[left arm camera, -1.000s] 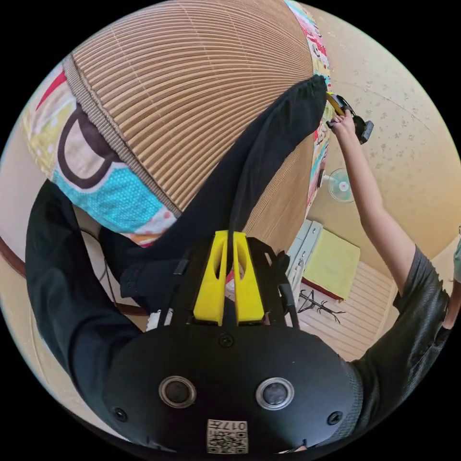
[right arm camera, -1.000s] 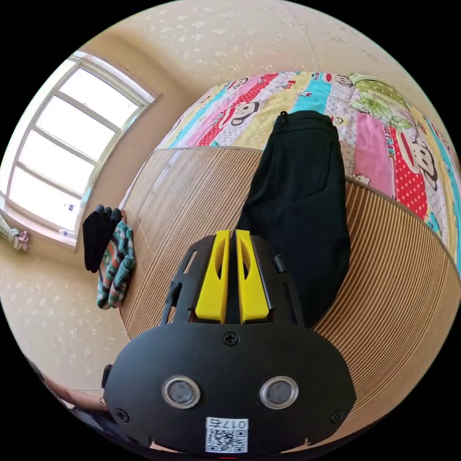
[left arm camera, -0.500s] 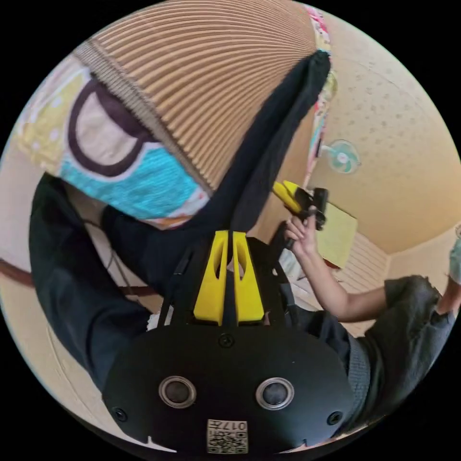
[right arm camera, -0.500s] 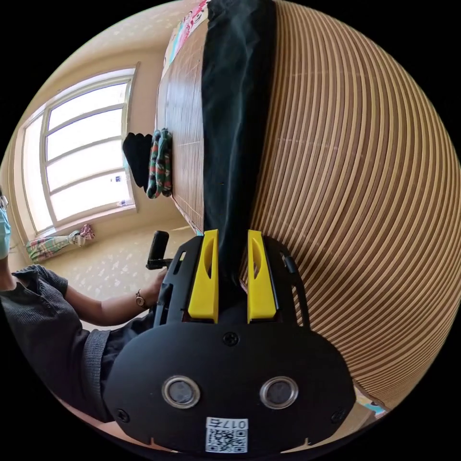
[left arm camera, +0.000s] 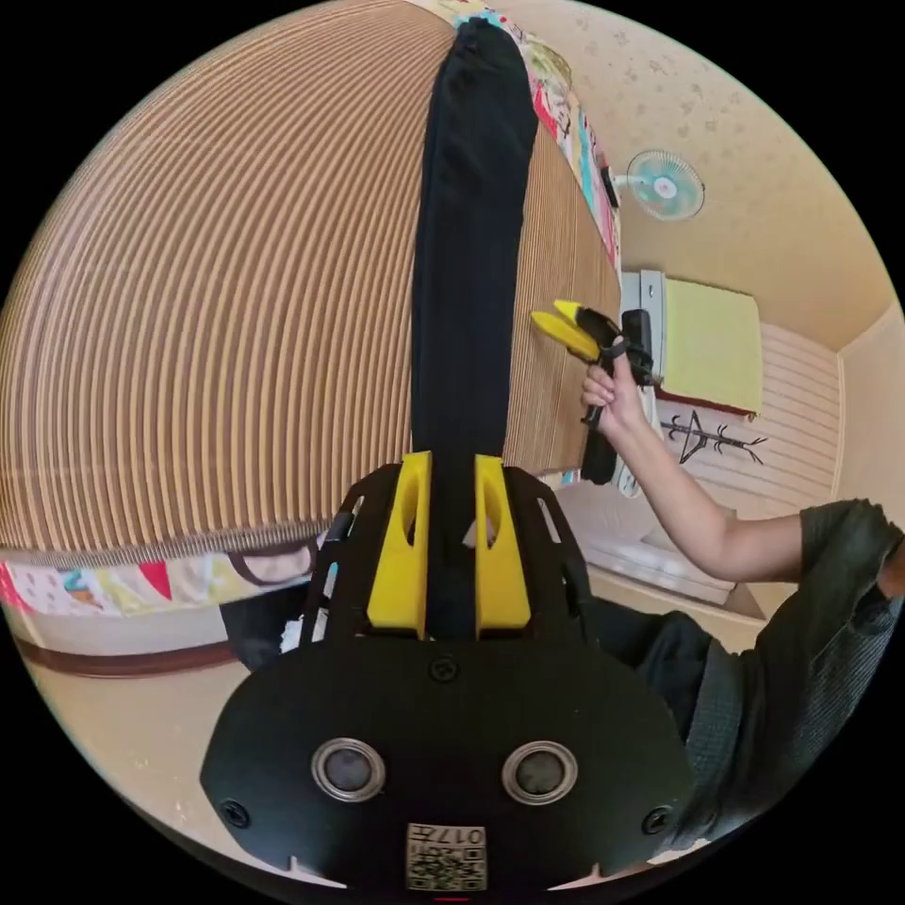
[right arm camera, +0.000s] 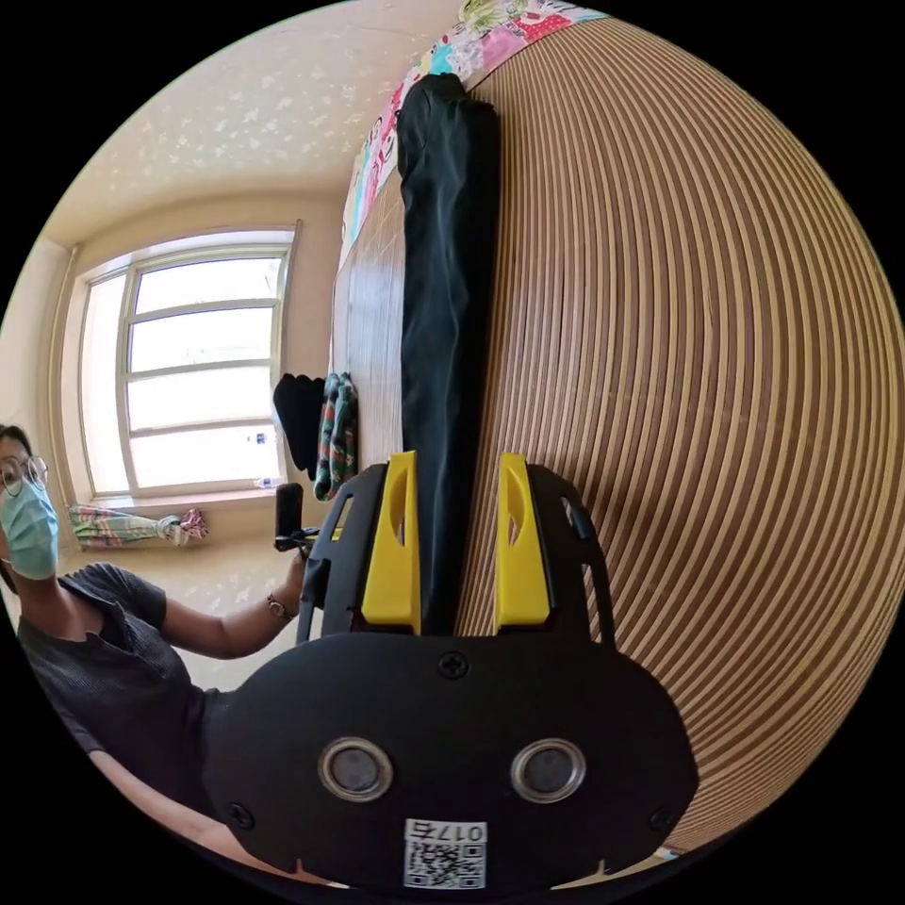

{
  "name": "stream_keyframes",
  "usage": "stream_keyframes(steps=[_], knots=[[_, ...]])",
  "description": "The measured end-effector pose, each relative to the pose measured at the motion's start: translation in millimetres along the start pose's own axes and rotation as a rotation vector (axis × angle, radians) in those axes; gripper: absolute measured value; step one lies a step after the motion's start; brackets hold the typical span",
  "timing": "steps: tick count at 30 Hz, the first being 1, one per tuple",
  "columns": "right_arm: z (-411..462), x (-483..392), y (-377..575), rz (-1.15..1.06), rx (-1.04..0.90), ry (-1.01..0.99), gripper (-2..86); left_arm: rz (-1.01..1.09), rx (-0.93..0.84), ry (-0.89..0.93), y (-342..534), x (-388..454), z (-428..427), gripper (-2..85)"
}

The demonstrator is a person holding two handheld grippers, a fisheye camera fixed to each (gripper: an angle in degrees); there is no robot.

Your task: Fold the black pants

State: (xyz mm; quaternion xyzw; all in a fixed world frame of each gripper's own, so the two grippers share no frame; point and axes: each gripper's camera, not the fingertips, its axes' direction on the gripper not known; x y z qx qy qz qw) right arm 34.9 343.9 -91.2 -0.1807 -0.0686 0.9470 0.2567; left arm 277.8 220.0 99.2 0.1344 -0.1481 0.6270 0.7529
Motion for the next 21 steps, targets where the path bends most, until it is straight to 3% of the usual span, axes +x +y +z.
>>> stream_keyframes(steps=[3,10,14,17,21], knots=[[3,12,-38,-0.037,-0.03,-0.13,12.6,-0.022,0.061,0.087,-54,-17,-10,14.3],[6,17,-65,-0.025,0.015,-0.116,10.5,0.058,0.081,0.055,-151,-12,10,13.9],[10,31,-73,0.028,0.044,-0.276,8.2,0.075,0.06,0.044,-163,-7,36,9.6],[6,28,-68,0.064,0.022,-0.266,5.5,0.046,0.048,0.032,-150,-11,47,4.7],[-26,-12,-38,-0.051,0.059,-0.424,3.7,0.222,0.078,0.177,-102,14,19,2.9]])
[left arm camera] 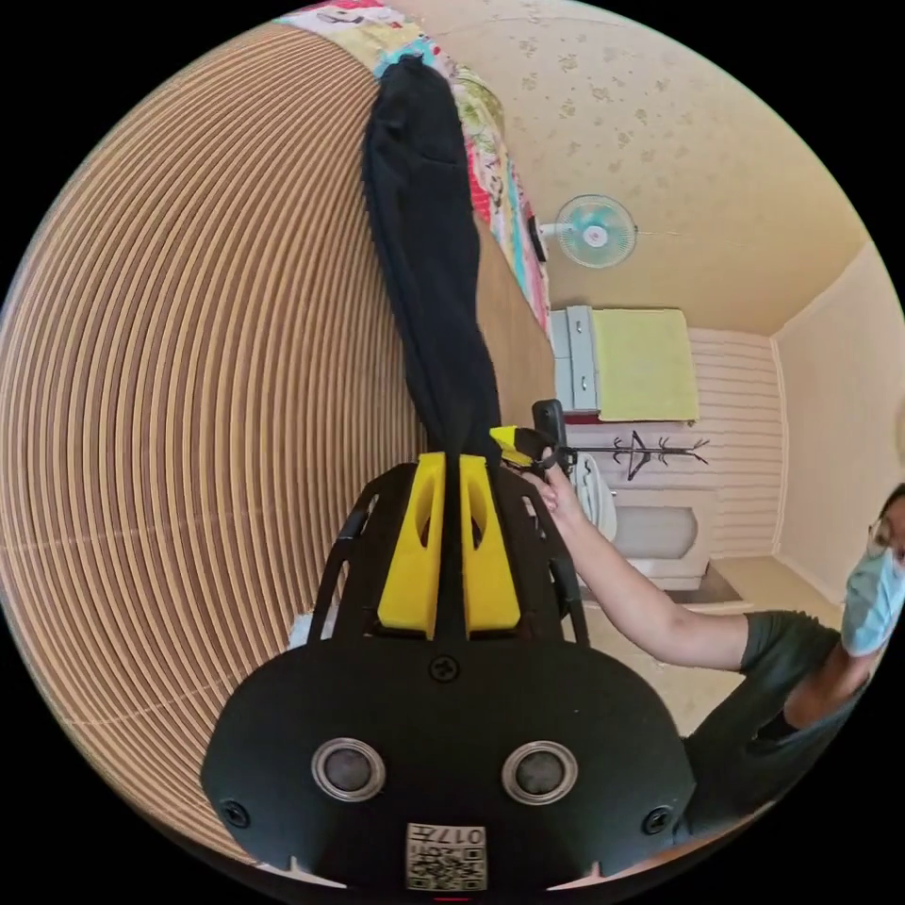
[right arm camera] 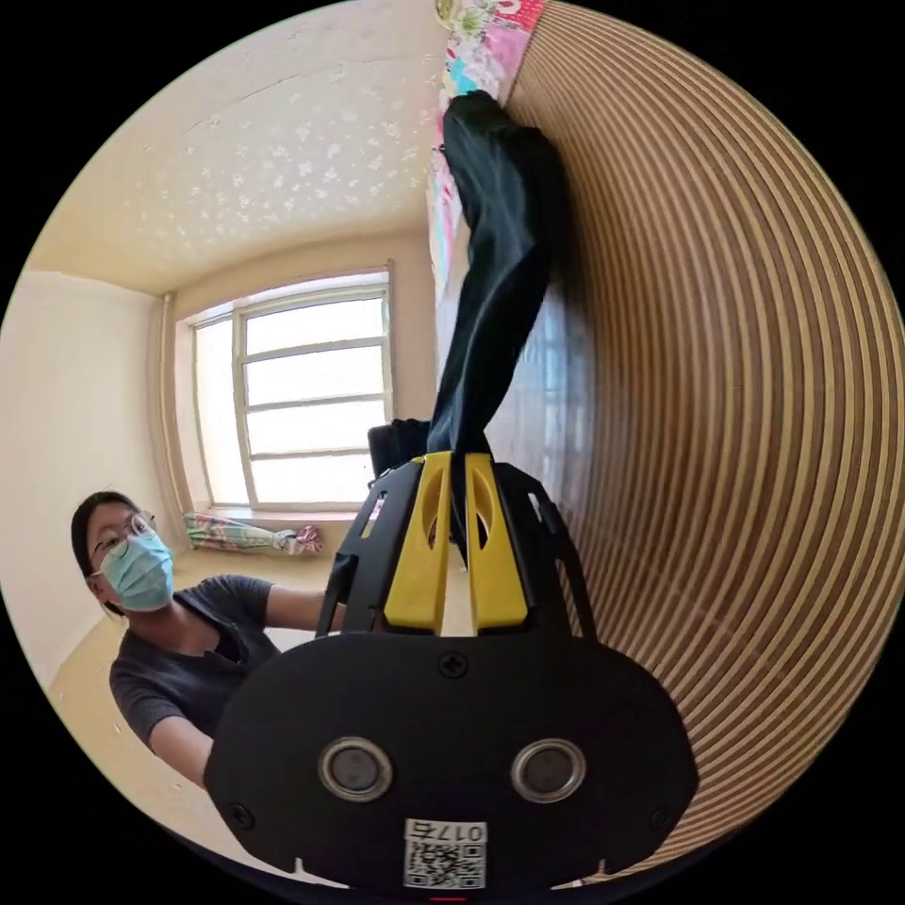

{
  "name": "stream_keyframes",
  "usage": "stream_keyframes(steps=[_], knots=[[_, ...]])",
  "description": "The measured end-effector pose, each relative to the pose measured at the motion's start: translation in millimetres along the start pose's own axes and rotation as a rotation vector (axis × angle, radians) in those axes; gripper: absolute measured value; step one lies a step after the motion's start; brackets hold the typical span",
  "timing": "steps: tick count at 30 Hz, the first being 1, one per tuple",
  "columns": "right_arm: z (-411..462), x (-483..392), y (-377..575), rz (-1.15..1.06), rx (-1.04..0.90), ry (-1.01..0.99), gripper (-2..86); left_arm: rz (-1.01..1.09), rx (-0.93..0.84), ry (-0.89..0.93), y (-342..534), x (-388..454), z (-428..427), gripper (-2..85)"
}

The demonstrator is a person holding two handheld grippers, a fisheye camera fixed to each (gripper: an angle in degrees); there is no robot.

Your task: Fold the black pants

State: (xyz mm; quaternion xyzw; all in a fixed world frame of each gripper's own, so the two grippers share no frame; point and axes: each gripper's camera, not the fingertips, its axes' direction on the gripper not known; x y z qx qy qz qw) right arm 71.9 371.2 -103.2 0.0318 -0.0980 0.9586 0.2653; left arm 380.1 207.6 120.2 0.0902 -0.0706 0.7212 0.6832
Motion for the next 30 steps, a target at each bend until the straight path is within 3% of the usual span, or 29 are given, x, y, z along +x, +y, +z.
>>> stream_keyframes(steps=[4,9,18,20,23,25,30], knots=[[-5,-83,40,-0.135,-0.038,-0.089,3.3,0.17,0.027,0.087,58,74,-47,2.4],[5,-255,113,-0.355,-0.076,0.038,2.9,0.355,0.041,0.149,141,187,-96,2.4],[21,-475,189,-0.64,-0.041,0.014,2.6,0.634,0.159,0.31,240,384,-200,2.6],[23,-488,179,-0.622,-0.014,0.08,2.5,0.637,0.182,0.298,238,406,-211,2.8],[31,-478,140,-0.559,-0.033,0.225,2.4,0.524,0.215,0.137,211,411,-213,3.1],[38,-457,110,-0.504,-0.054,0.291,2.5,0.432,0.225,0.031,177,389,-201,3.4],[52,-386,39,-0.388,-0.079,0.358,2.7,0.295,0.245,-0.012,105,312,-169,3.6]])
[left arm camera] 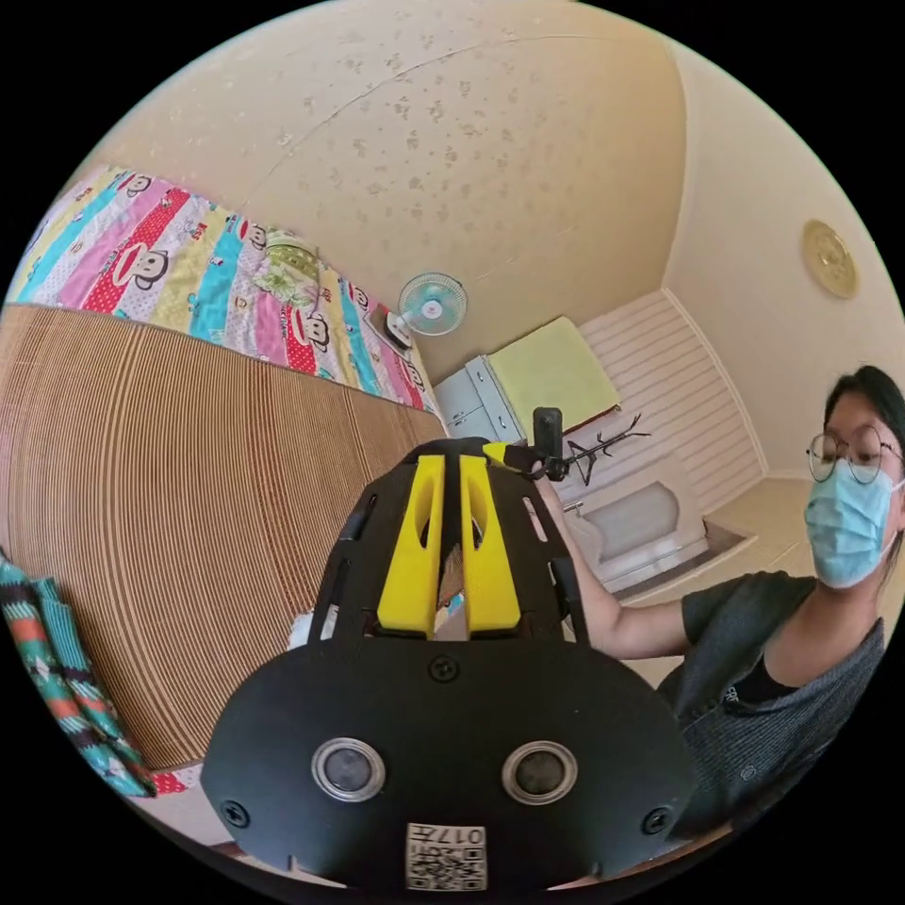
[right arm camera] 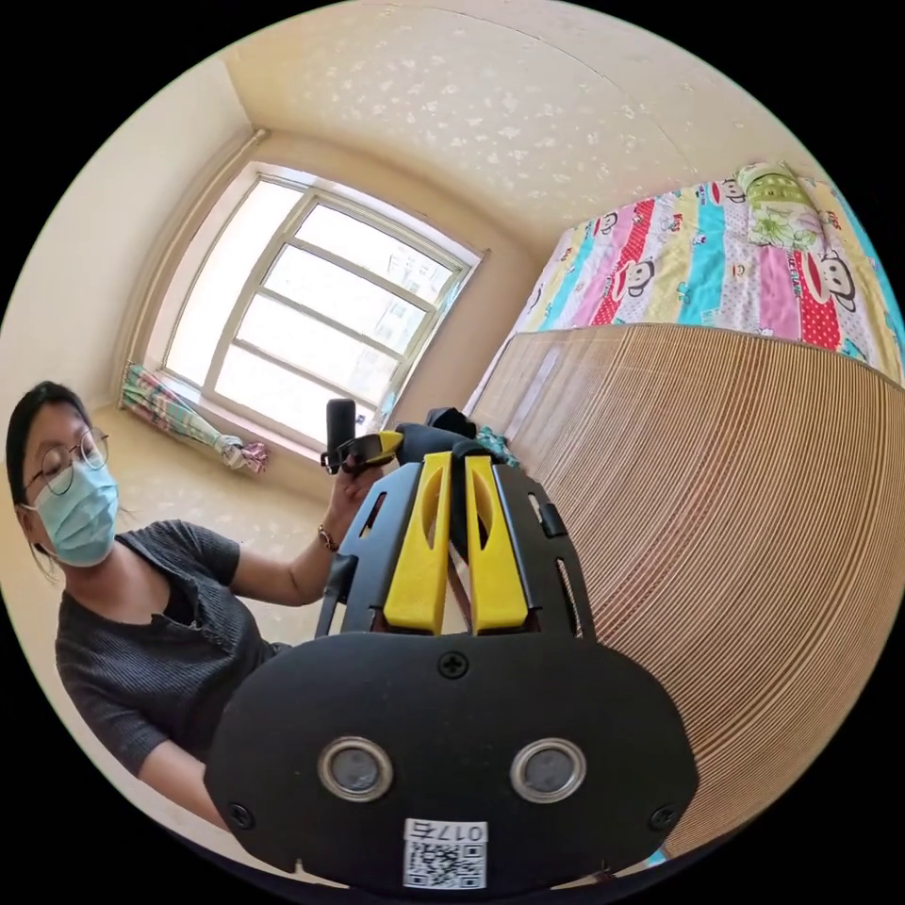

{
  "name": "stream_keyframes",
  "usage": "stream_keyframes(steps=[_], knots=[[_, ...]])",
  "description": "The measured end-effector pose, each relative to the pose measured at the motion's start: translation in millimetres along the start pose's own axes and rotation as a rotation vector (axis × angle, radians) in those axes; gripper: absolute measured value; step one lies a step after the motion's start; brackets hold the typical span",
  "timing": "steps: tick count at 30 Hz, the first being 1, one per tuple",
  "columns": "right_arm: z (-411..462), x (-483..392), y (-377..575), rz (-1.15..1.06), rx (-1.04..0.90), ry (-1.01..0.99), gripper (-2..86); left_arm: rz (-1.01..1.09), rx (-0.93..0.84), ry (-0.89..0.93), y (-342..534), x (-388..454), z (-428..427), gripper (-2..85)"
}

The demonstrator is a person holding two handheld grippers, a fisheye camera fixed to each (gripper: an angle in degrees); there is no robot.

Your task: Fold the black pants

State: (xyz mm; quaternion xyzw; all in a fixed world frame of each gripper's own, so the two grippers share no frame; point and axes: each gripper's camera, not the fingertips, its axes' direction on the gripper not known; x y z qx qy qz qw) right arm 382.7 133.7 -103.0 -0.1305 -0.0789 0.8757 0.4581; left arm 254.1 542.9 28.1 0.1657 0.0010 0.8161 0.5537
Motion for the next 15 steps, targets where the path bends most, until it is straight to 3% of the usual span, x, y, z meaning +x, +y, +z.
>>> stream_keyframes(steps=[7,15], knots=[[69,27,62,0.094,-0.198,0.124,3.5,-0.106,-0.185,-0.169,42,-98,56,3.9],[151,91,250,0.604,-0.331,-0.029,10.9,-0.519,-0.441,-0.223,200,-193,94,7.5]])
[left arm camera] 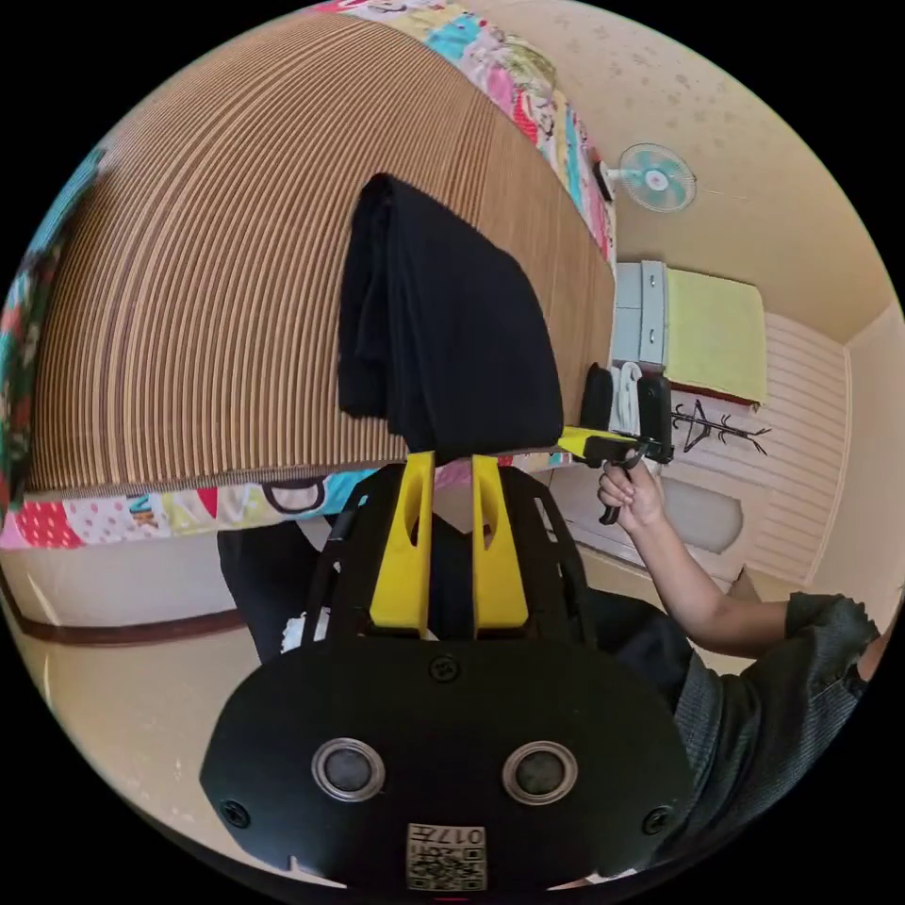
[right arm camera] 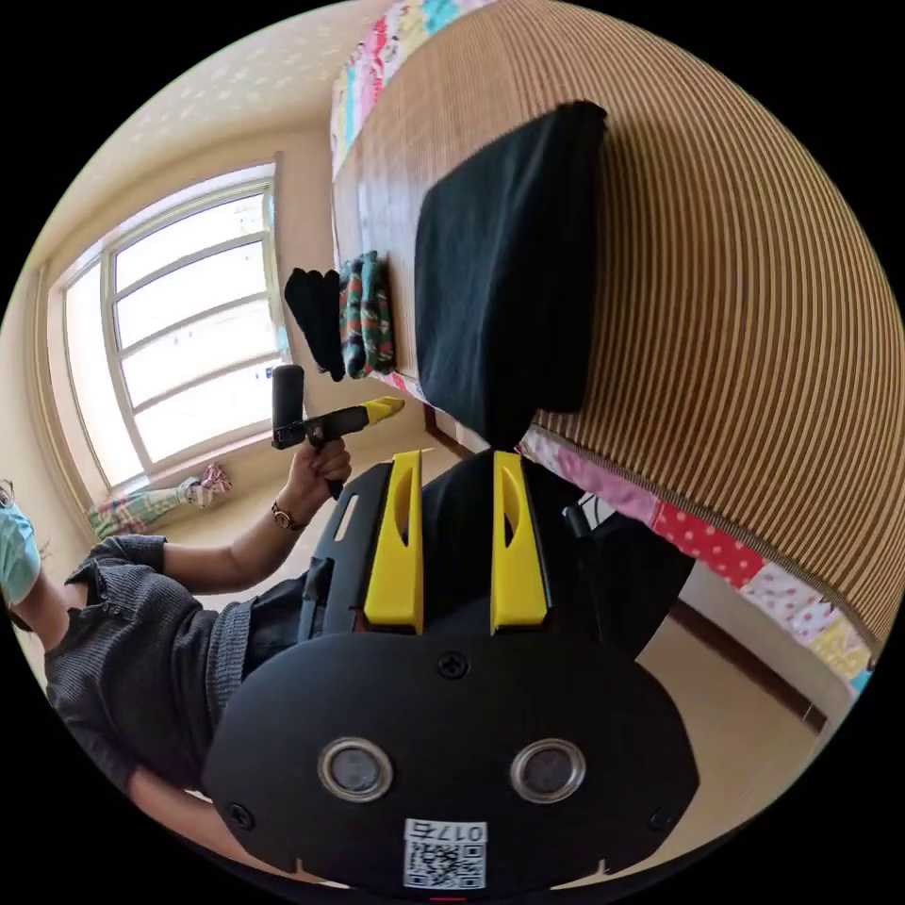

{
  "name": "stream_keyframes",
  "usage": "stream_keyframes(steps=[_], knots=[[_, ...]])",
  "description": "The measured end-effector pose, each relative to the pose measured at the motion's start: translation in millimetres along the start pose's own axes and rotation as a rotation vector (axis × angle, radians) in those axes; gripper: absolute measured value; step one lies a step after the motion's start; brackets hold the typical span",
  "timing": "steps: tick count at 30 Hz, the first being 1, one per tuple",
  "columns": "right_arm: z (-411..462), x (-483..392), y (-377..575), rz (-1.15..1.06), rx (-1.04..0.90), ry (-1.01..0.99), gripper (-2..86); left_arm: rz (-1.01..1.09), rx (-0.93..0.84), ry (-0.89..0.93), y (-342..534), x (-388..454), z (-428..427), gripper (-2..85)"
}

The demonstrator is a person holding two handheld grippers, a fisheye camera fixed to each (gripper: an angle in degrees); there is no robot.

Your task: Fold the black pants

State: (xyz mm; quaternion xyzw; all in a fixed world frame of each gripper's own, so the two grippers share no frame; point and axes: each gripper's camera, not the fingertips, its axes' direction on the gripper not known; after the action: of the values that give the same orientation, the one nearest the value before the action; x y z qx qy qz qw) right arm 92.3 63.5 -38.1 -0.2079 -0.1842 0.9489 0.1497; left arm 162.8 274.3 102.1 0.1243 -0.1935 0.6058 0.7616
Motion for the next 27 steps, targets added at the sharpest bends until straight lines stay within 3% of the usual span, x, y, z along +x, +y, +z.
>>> stream_keyframes(steps=[6,8,13,16,20,27], knots=[[-37,14,-25,0.034,0.204,-0.014,15.0,-0.165,0.191,0.254,-50,-71,-33,15.4],[-43,16,-52,0.012,0.22,-0.036,15.8,-0.14,0.217,0.239,-89,-81,-42,17.3],[-15,15,-116,-0.054,0.113,-0.074,15.5,-0.021,0.029,0.168,-199,-92,-18,16.4],[2,10,-114,-0.012,0.133,-0.098,13.2,-0.041,0.005,0.184,-212,-104,-13,13.5],[8,-3,-73,0.021,0.155,-0.218,9.8,-0.143,-0.049,0.189,-206,-105,-16,9.0],[-43,-42,71,0.025,0.261,-0.383,7.8,-0.027,-0.282,0.264,-160,-11,-7,6.8]])
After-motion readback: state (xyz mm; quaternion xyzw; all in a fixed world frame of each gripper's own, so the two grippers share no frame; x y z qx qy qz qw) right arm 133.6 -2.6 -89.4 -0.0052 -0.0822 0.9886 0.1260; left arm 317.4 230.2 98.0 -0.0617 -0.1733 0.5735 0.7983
